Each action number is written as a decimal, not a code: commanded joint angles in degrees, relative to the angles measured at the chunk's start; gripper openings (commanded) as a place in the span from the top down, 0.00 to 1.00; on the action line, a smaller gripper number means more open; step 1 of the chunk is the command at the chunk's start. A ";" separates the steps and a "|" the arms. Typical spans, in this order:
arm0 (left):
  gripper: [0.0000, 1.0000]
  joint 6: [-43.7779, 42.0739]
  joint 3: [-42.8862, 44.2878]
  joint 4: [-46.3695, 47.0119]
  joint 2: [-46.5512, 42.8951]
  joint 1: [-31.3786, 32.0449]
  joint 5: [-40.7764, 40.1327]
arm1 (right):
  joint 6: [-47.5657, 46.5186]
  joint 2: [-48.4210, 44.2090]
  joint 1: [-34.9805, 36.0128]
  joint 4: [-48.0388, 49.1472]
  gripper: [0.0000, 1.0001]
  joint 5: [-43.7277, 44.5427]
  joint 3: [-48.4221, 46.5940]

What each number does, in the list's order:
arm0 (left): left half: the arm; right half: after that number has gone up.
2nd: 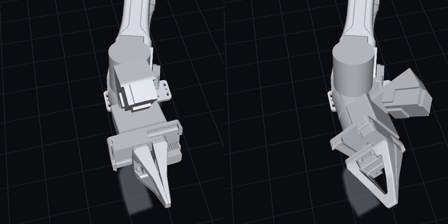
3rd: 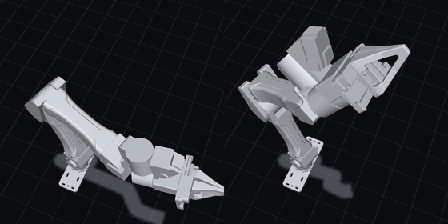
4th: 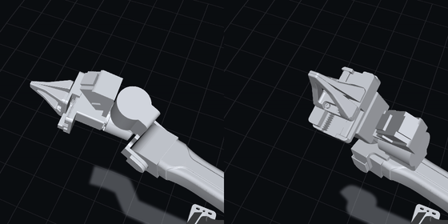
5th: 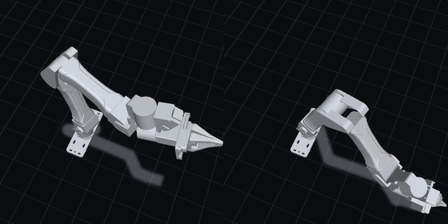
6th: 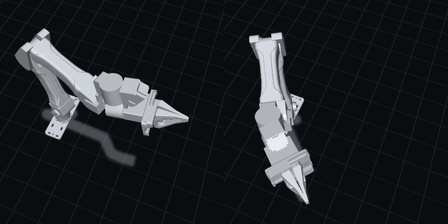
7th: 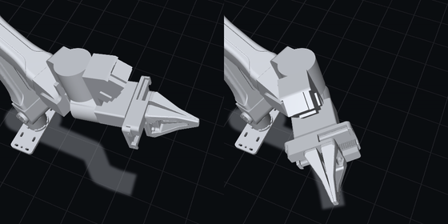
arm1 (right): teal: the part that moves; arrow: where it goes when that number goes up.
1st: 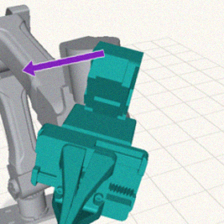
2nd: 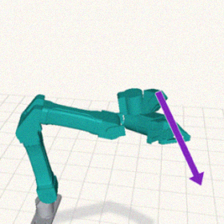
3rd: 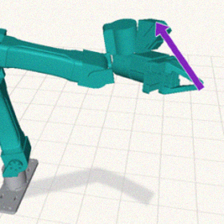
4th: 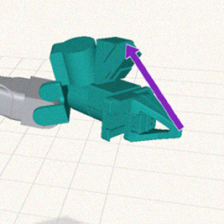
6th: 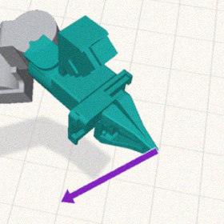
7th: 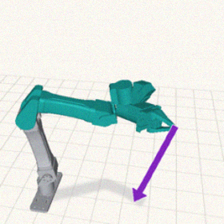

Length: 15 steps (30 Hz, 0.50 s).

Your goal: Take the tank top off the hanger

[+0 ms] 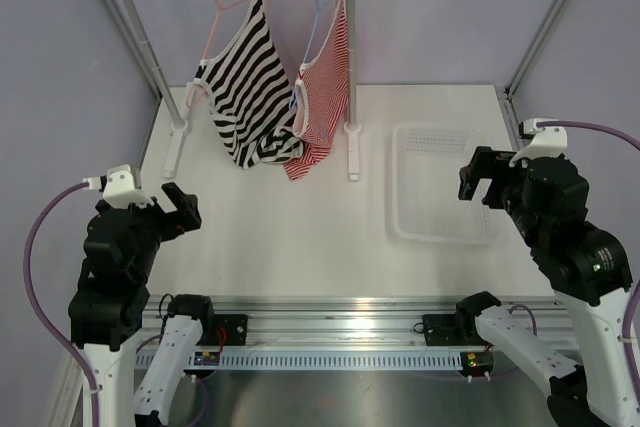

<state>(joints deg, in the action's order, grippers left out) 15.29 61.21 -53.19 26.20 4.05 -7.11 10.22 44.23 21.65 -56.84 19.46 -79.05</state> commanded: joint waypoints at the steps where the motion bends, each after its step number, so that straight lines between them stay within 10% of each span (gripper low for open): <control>1: 0.01 -0.52 0.40 3.09 -0.27 0.08 0.70 | -0.81 0.60 0.41 2.26 0.01 -0.03 0.12; 15: 0.01 1.06 7.77 6.33 5.26 0.08 4.47 | 1.03 0.51 0.41 4.54 0.01 -9.79 0.65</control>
<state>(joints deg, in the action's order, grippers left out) 15.70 63.77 -52.93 28.29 4.05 -5.91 10.59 45.23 21.65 -55.81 12.47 -78.61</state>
